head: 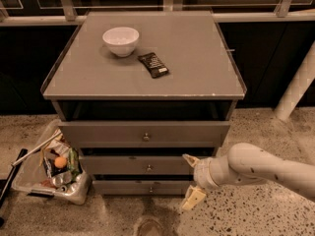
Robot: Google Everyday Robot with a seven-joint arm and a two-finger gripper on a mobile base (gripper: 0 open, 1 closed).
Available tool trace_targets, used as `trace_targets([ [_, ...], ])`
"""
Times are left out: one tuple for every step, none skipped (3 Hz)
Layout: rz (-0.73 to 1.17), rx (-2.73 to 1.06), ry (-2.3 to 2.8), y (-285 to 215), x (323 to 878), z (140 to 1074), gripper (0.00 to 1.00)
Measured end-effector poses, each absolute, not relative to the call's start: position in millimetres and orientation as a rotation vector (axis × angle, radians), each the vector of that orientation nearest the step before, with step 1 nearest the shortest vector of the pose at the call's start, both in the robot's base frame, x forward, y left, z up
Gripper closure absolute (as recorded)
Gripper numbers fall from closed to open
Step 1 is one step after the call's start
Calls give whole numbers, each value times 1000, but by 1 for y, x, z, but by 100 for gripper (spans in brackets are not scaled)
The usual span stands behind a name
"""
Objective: Open bottom drawer
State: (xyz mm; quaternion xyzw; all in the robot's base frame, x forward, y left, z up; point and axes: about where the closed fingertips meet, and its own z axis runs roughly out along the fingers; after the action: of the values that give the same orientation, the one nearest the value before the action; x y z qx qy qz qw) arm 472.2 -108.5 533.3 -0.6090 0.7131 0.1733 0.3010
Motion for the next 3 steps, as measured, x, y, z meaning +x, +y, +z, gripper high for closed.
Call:
trace_targets([
  [478, -1594, 1898, -107, 485, 497, 0],
  [465, -1590, 1939, -121, 508, 432, 0],
  [465, -1590, 1938, -121, 508, 432, 0],
])
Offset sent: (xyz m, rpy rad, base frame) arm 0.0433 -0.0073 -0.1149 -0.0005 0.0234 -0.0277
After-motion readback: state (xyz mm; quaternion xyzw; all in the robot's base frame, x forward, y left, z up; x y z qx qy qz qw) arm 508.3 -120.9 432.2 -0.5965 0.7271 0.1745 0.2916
